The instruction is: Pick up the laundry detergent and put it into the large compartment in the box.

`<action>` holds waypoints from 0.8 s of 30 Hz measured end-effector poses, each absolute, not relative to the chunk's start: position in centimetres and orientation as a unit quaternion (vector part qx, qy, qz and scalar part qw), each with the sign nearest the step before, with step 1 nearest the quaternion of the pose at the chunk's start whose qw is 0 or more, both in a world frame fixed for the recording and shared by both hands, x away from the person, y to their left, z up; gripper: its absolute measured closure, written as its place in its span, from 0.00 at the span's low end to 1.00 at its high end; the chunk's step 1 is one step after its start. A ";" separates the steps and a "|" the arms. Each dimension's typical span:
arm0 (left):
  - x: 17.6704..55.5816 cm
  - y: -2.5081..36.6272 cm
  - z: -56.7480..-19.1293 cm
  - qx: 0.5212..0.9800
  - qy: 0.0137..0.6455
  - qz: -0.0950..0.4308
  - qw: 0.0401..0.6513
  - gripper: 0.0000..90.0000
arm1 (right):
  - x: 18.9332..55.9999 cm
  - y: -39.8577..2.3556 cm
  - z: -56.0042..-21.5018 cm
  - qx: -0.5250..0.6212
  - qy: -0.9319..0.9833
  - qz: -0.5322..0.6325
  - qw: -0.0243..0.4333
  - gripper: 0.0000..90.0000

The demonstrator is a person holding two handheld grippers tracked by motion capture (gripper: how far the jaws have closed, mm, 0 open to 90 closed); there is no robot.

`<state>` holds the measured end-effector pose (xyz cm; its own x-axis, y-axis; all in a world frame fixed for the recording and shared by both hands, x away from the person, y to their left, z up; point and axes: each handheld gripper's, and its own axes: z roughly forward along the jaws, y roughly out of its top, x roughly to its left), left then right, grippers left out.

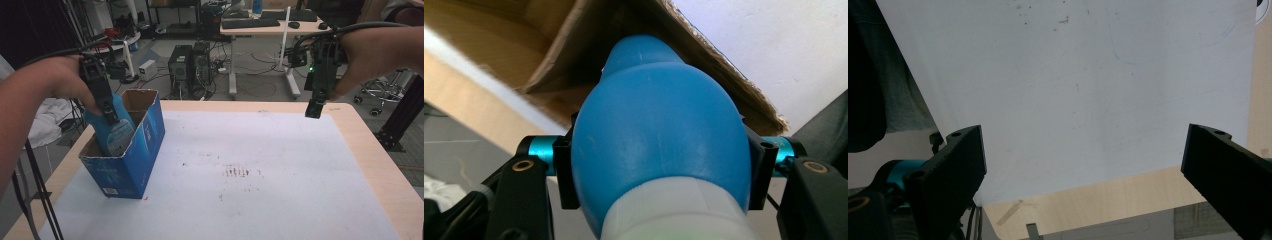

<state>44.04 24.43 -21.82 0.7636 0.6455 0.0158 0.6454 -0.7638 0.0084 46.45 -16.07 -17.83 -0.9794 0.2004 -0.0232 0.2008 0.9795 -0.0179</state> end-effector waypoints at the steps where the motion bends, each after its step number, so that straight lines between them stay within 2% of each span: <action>1: 44.1 24.5 -22.2 0.940 0.342 0.006 0.001 0.41 | 46.5 -16.0 -17.9 0.102 0.995 -0.009 0.010 0.04; 24: 43.9 24.4 -28.5 0.957 0.289 -0.002 -0.013 0.41 | 46.5 -15.6 -18.6 0.099 0.995 -0.011 0.005 0.04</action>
